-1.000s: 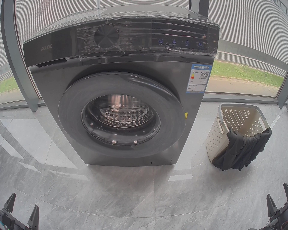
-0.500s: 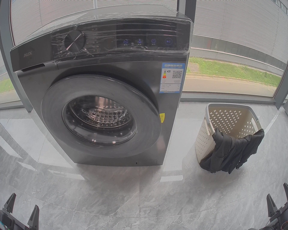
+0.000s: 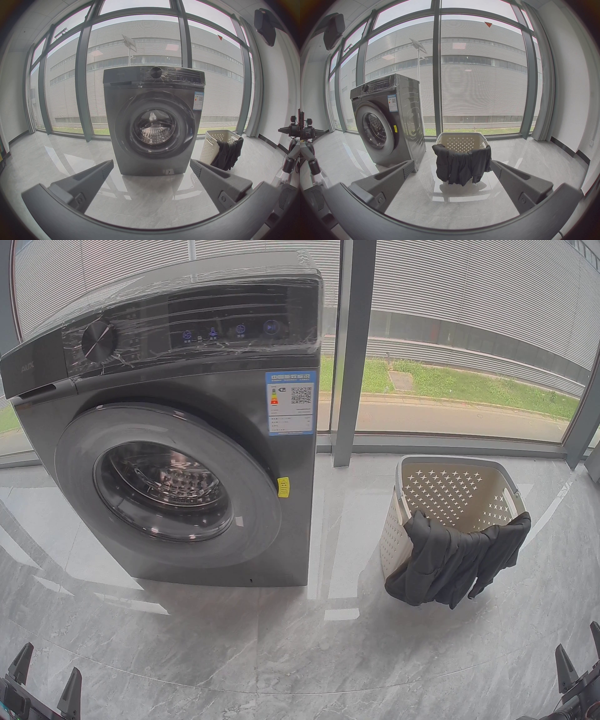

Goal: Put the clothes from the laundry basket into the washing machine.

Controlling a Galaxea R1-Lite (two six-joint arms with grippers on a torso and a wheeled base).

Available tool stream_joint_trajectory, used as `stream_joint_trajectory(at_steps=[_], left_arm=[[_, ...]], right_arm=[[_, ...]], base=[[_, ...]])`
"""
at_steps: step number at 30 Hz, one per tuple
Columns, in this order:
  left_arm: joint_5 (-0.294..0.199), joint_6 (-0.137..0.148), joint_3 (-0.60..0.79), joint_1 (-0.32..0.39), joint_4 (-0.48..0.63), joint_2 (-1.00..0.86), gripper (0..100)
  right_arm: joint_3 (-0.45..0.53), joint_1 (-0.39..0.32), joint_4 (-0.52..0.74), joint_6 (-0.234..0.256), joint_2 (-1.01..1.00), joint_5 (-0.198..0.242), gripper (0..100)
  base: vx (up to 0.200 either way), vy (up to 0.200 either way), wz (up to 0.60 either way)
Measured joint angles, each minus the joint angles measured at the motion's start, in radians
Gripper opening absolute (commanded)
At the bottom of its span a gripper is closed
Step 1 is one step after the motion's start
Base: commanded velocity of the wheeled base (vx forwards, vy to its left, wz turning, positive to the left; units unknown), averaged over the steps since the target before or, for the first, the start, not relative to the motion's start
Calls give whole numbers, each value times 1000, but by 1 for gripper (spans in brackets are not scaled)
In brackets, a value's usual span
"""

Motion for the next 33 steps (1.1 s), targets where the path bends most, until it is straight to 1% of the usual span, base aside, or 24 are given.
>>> stream_joint_trajectory(at_steps=[20, 33], left_arm=[[1, -1, 0, 0, 1, 0, 100], [0, 0, 0, 0, 0, 0, 100]], right_arm=[[0, 0, 0, 0, 0, 0, 100], [0, 1, 0, 0, 0, 0, 100]], base=[[0, -200, 0], [0, 0, 0]])
